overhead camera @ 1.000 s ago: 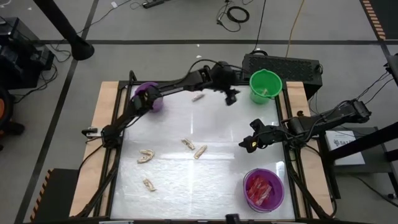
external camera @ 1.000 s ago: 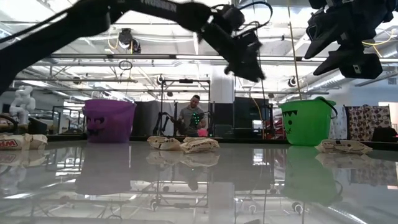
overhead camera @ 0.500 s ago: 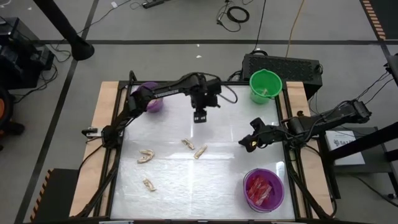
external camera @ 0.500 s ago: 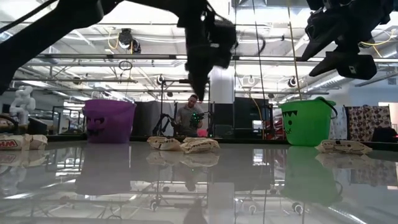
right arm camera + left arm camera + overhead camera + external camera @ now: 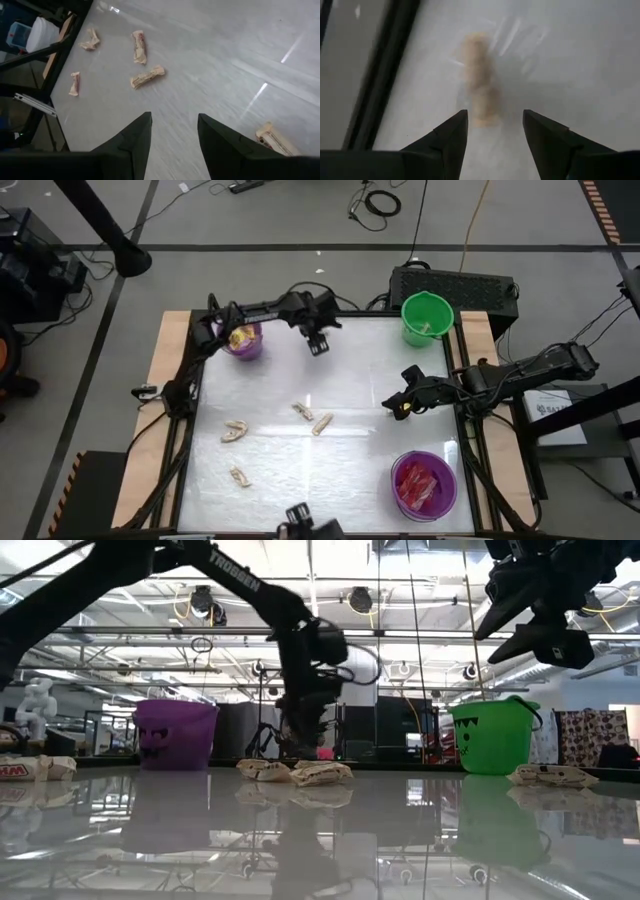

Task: Sort candy by brand, put in halloween buckets
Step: Put the white candy into the green bucket

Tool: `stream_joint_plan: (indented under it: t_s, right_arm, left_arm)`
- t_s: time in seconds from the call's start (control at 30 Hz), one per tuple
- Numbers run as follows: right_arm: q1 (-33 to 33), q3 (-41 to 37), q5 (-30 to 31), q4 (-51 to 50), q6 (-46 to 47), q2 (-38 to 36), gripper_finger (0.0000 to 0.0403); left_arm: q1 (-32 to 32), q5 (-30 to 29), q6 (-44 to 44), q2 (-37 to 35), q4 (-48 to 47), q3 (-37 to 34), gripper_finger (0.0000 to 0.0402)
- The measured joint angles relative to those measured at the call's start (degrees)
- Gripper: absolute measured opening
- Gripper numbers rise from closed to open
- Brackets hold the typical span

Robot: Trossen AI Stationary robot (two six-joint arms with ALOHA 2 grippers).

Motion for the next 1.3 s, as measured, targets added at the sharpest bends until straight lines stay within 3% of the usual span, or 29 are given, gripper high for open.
stream_joint_plan:
  t_s: [0.3,0.9,1.03,1.23,1.3]
  right_arm:
    - [-1.18,0.0,-0.24,-0.02,0.22,0.0,0.0153]
    - [-1.97,0.0,-0.26,2.32,0.42,0.0,0.0153]
    - [-1.97,0.0,-0.25,2.26,0.44,0.0,0.0153]
    - [-1.97,0.0,-0.25,2.26,0.41,0.0,0.0153]
    - [-1.97,0.0,-0.25,2.23,0.17,0.0,0.0153]
  left_arm:
    - [4.71,10.18,-0.92,1.03,1.01,0.04,0.0198]
    - [4.71,11.86,-1.51,6.74,5.12,0.21,0.019]
    - [4.79,12.34,0.64,6.74,4.71,0.21,0.0148]
    - [4.79,13.09,0.66,6.74,3.42,0.37,0.0032]
    - [4.75,14.28,0.81,6.81,0.97,1.18,0.0013]
